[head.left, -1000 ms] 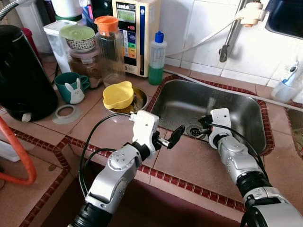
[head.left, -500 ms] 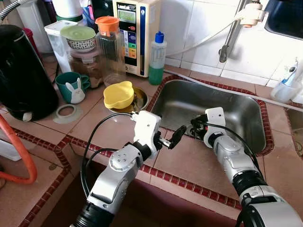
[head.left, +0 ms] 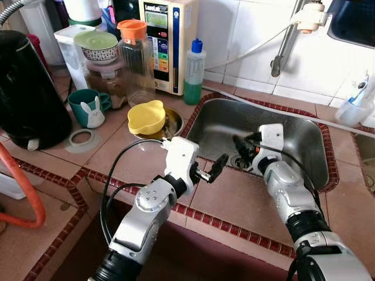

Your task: Kitchen organization

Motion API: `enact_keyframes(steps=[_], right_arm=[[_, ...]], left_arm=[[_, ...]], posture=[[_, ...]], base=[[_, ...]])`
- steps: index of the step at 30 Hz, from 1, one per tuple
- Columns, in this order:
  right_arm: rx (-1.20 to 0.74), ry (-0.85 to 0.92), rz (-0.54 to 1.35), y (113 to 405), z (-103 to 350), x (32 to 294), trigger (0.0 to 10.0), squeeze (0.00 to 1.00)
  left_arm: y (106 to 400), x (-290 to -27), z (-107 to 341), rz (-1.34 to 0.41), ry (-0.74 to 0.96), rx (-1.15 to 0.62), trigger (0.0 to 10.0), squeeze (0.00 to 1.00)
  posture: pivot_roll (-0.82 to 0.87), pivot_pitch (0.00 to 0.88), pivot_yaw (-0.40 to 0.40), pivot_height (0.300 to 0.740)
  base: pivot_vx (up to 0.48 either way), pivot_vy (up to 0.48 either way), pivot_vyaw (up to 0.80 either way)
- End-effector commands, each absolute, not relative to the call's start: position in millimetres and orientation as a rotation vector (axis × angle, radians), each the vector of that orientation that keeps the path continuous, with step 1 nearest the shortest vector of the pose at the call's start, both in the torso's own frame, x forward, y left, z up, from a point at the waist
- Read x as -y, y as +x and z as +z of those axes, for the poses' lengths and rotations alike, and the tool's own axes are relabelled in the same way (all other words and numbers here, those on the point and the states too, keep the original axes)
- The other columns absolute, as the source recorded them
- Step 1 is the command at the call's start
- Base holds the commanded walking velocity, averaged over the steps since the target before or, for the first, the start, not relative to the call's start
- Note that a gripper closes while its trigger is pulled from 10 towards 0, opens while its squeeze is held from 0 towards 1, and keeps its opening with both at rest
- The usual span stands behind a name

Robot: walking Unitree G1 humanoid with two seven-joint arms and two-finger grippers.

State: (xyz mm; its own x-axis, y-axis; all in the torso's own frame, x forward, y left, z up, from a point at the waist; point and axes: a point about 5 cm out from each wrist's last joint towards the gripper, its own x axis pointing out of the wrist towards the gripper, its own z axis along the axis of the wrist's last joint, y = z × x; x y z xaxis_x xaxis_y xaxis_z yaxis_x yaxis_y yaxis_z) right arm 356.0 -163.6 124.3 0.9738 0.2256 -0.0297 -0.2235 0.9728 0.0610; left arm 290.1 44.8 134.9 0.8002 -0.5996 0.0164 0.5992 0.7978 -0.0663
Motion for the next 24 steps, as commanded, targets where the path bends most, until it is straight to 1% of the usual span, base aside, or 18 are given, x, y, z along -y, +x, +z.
enact_keyframes(steps=[1, 3, 4, 5, 6, 14, 16, 20, 21, 22, 24], right_arm=[[0.004, 0.080, 0.240, 355, 134, 163, 10.0, 1.00], [0.012, 0.083, 0.244, 355, 135, 163, 10.0, 1.00], [0.042, 0.128, 0.319, 348, 143, 150, 10.0, 1.00], [0.056, 0.135, 0.348, 344, 146, 145, 10.0, 1.00], [0.073, 0.142, 0.369, 340, 150, 140, 10.0, 1.00], [0.094, 0.168, 0.442, 318, 165, 124, 10.0, 1.00], [0.092, 0.182, 0.512, 310, 170, 117, 10.0, 1.00], [0.101, 0.168, 0.540, 305, 172, 113, 10.0, 1.00], [0.093, 0.164, 0.567, 301, 172, 107, 10.0, 0.96], [0.089, 0.161, 0.579, 299, 172, 104, 10.0, 0.73], [0.086, 0.159, 0.586, 298, 172, 102, 10.0, 0.73]], left_arm=[[294, -46, 138, -0.630, -0.049, 0.010, 10.0, 0.09], [295, -46, 138, -0.628, -0.047, 0.011, 10.0, 0.09], [298, -50, 137, -0.591, -0.034, 0.018, 10.0, 0.08], [299, -51, 137, -0.574, -0.025, 0.021, 10.0, 0.08], [302, -54, 137, -0.547, -0.016, 0.021, 10.0, 0.00], [313, -61, 135, -0.458, -0.015, 0.001, 10.0, 0.00], [319, -64, 133, -0.398, -0.113, -0.052, 10.0, 0.00], [323, -65, 134, -0.392, -0.124, -0.054, 10.0, 0.00], [327, -65, 134, -0.382, -0.127, -0.057, 10.0, 0.00], [329, -64, 133, -0.373, -0.138, -0.065, 10.0, 0.00], [330, -64, 133, -0.367, -0.147, -0.072, 10.0, 0.00]], posture=[[0.07, 0.000, -0.012, 0.740], [0.07, 0.000, -0.012, 0.740], [0.07, 0.000, -0.010, 0.740], [0.07, 0.000, -0.010, 0.740], [0.07, 0.000, -0.010, 0.740], [0.07, 0.000, -0.013, 0.740], [0.06, 0.000, -0.013, 0.740], [0.06, 0.000, -0.012, 0.740], [0.05, 0.000, -0.013, 0.740], [0.05, 0.000, -0.013, 0.740], [0.05, 0.000, -0.013, 0.740]], base=[[0.000, 0.000, 0.00], [0.000, 0.000, 0.00], [0.000, 0.000, 0.00], [0.000, 0.000, 0.00], [0.000, 0.000, 0.00], [0.000, 0.000, 0.00], [0.000, 0.000, 0.00], [0.000, 0.000, 0.00], [0.000, 0.000, 0.00], [0.000, 0.000, 0.00], [0.000, 0.000, 0.00]])
